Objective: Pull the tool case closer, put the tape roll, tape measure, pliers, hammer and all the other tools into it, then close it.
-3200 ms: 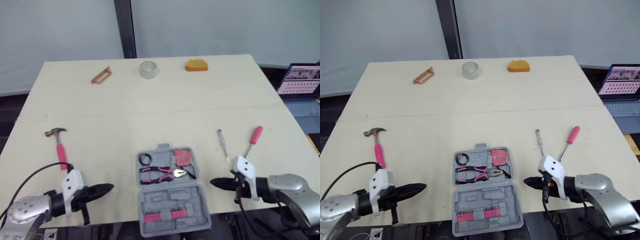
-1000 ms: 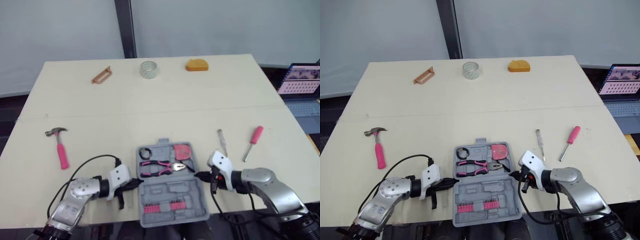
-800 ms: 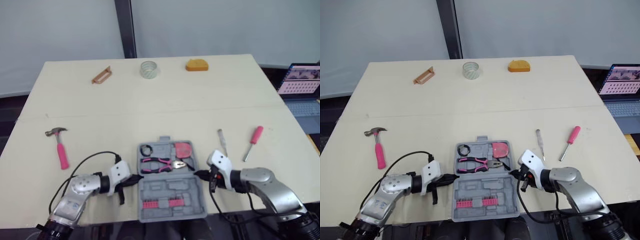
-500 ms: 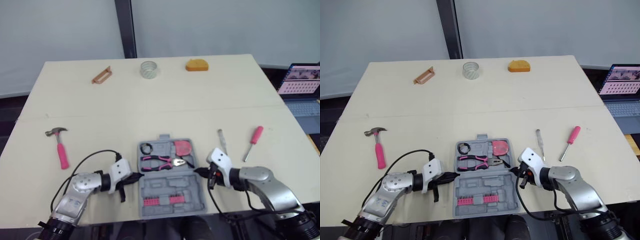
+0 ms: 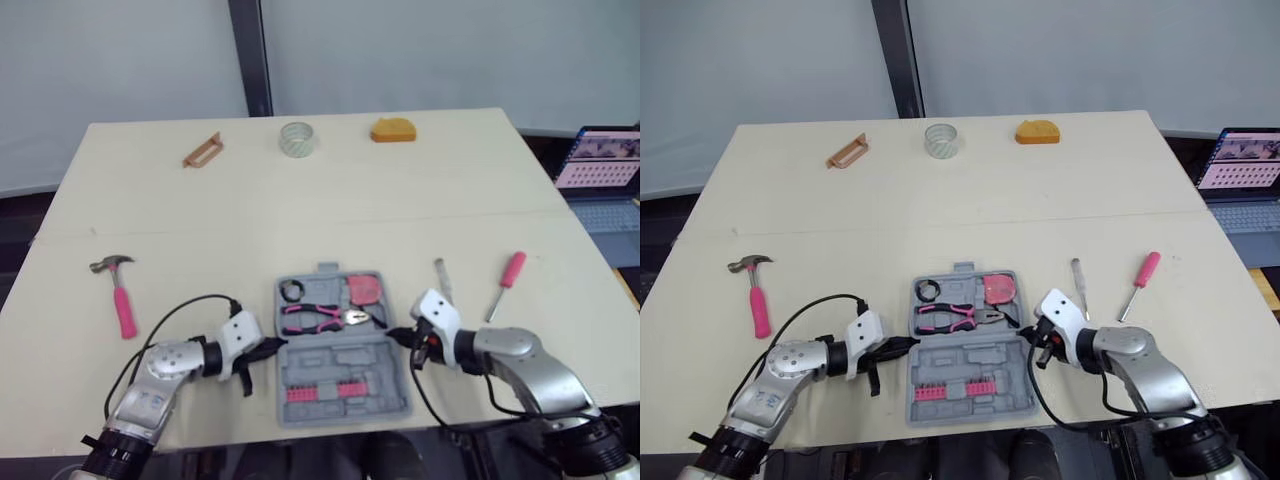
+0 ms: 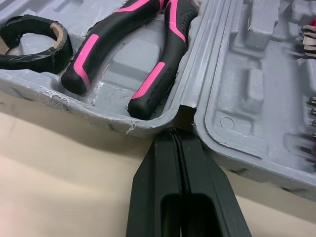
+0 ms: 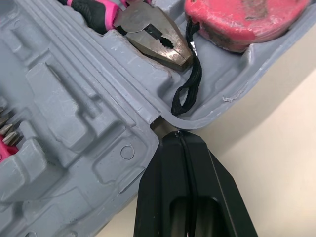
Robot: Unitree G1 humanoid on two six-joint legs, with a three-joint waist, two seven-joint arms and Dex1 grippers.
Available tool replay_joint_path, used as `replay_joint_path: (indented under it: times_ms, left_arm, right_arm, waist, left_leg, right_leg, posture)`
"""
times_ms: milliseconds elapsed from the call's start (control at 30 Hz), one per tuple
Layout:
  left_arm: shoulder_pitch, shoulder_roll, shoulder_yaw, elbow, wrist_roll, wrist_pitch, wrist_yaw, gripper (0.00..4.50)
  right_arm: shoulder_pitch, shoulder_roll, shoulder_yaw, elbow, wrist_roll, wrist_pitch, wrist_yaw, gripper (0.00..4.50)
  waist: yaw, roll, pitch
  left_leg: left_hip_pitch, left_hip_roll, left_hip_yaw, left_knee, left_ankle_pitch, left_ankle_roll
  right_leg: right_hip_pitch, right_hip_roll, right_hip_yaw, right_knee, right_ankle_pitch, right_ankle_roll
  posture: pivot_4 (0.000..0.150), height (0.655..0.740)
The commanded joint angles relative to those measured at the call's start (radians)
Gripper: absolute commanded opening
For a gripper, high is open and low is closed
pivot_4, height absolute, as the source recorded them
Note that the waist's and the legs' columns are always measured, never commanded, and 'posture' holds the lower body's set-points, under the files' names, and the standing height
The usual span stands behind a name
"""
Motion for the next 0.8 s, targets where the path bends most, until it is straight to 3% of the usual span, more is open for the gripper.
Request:
replay_joint_path:
  times_ms: [33,800]
  left_arm:
    - [-0.005,-0.008,0.007,0.009,0.009,-0.008,0.019,0.04]
    - [-0.037,-0.01,0.03,0.041,0.006,-0.008,0.041,0.04]
  right_arm:
    - [-0.011,0.016,-0.005,-0.017,0.009,-0.026,-0.005,0.0]
    - [-0.026,0.062,-0.003,-0.031,0.007,-0.005,-0.025,0.0]
  waist:
    - [0.0,0.0,0.0]
    - [-0.001,0.0,0.0]
  left_leg:
    - [0.0,0.0,0.0,0.0,0.0,0.0]
    - [0.0,0.0,0.0,0.0,0.0,0.0]
  right_leg:
    - [0.0,0.0,0.0,0.0,0.0,0.0]
    - [0.0,0.0,0.0,0.0,0.0,0.0]
  posture:
    - [0.15,0.74]
    - [0.15,0.74]
